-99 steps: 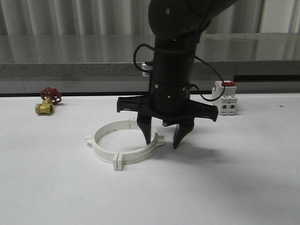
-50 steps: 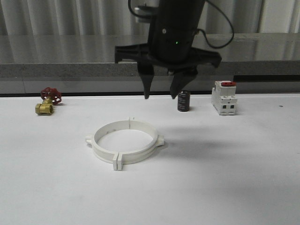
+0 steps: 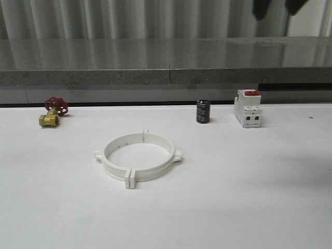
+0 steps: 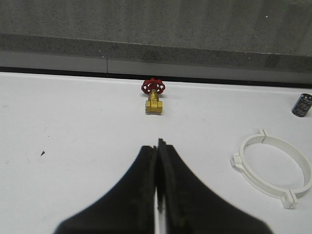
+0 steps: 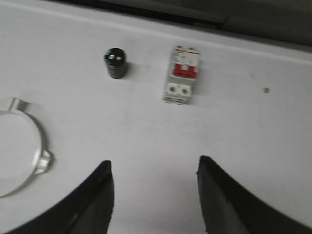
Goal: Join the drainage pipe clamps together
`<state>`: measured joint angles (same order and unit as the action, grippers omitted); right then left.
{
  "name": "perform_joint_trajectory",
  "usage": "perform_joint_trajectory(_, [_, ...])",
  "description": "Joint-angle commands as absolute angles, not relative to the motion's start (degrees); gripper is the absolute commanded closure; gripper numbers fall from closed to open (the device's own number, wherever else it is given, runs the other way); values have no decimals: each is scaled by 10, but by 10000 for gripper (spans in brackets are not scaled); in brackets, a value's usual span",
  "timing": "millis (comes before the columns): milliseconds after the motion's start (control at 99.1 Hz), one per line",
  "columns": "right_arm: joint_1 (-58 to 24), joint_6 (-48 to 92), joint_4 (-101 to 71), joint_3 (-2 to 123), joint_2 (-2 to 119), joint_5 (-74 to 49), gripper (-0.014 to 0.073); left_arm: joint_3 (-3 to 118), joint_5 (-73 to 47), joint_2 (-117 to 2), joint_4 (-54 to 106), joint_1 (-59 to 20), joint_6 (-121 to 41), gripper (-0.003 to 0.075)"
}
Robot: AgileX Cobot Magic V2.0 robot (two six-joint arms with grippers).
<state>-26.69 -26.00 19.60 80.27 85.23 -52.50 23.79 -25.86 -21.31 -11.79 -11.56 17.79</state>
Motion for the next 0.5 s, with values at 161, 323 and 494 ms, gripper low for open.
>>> perform_joint_trajectory(161, [-170, -247, 221, 666, 676, -481, 189, 253, -219, -215, -116, -116, 177, 741])
perform_joint_trajectory(323, [-135, -247, 221, 571, 578, -478, 189, 253, -219, -215, -116, -116, 177, 741])
perform_joint_trajectory(494, [-130, -250, 221, 488, 464, -483, 189, 253, -219, -215, -116, -116, 177, 741])
